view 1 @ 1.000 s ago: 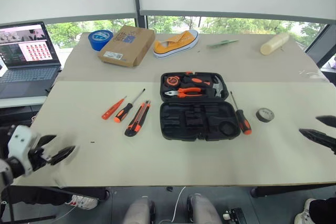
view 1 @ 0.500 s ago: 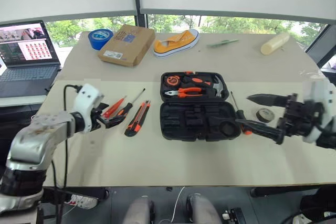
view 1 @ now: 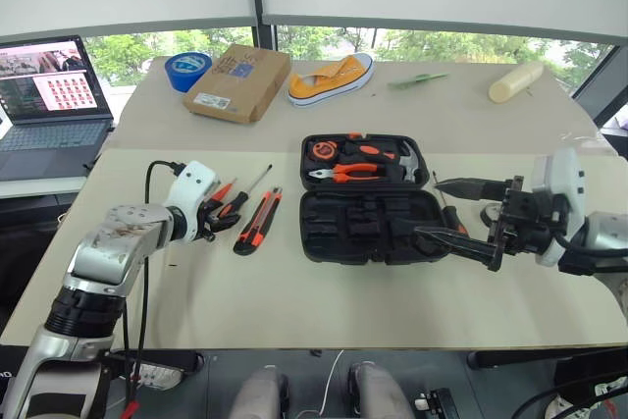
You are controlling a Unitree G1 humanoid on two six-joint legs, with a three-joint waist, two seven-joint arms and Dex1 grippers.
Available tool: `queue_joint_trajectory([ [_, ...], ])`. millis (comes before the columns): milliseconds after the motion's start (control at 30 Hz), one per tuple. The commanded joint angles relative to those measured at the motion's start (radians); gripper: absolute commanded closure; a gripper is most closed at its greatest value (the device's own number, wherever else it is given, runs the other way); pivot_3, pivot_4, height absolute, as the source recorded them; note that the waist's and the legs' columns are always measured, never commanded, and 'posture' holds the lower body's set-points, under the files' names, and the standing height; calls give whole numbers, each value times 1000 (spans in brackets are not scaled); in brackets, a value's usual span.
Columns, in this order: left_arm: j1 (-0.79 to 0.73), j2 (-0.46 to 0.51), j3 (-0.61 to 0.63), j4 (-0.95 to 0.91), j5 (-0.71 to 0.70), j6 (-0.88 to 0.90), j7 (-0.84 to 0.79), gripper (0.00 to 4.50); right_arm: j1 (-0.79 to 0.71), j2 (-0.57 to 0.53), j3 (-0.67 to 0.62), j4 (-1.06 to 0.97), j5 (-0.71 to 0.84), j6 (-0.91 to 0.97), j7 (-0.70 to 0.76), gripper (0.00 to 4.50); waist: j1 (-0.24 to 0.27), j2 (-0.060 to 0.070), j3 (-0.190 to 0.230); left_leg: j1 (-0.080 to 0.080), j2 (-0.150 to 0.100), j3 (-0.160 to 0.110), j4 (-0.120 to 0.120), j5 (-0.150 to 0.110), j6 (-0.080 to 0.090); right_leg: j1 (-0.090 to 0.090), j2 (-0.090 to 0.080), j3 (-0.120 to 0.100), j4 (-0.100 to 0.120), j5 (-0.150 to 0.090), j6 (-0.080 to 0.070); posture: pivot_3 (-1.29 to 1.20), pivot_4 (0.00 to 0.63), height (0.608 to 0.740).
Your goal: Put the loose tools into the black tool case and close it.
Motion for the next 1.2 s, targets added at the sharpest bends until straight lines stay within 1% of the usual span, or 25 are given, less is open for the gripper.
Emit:
queue_joint_trajectory([
  [33,-17,-18,-14,20,28,-23,-3,3620,-26,6,-2,-6,5,-13,-9,0,2,0,0,0,0,0,0,0,0,0,0,0,0,0,0,0,150,735],
  [233,-62,-33,8,30,19,-21,-30,3636,-35,6,-3,5,-2,-14,-11,0,7,0,0,0,0,-1,2,0,0,1,-1,0,0,0,0,0,150,735],
  [300,-120,-30,36,47,22,-59,-35,3636,-30,4,-9,14,-11,-15,-13,0,9,0,0,0,0,-1,3,0,0,1,-1,-1,0,0,0,0,150,735],
  [367,-186,-19,35,35,20,-165,-100,3636,-16,-6,-15,25,-19,-6,-12,0,9,-3,2,-4,0,-3,5,0,0,-1,0,-2,1,0,0,0,150,735],
  [433,-242,-10,0,17,31,-266,-178,3636,5,-19,-26,36,-8,14,3,0,10,-3,2,-8,0,-5,8,0,0,-3,0,-4,1,0,0,0,150,735],
  [500,-282,-6,-64,14,58,-363,-269,3636,31,-28,-26,38,-32,-10,18,0,10,-3,2,-10,-1,-5,8,0,0,-3,0,-4,2,0,0,0,150,735],
  [567,-317,-15,-133,25,74,-445,-373,3636,33,-28,-22,52,-62,-19,-6,0,8,-3,2,-10,-1,-4,8,0,0,-2,0,-4,1,1,1,0,150,735],
  [667,-390,-73,-244,98,147,-538,-447,3636,25,-27,-22,76,-101,-28,-27,0,4,-3,2,-10,-2,-3,9,0,1,-1,0,-3,0,1,2,0,150,735],
  [800,-487,-174,-353,237,260,-608,-458,3636,26,-25,-39,95,-129,-38,-39,0,3,-3,2,-13,-2,-4,14,-1,2,-2,3,-4,1,1,2,0,150,735],
  [1000,-572,-315,-389,447,371,-687,-390,3636,76,-18,-97,71,-127,-28,-48,0,3,-3,2,-13,-2,-4,16,-2,5,-2,3,-4,1,1,3,0,150,735],
  [1200,-567,-343,-430,498,428,-715,-450,3636,90,-3,-109,59,-136,-32,-78,0,-1,-3,2,-14,-1,-4,16,-3,6,-2,4,-3,1,1,3,0,150,735],
])
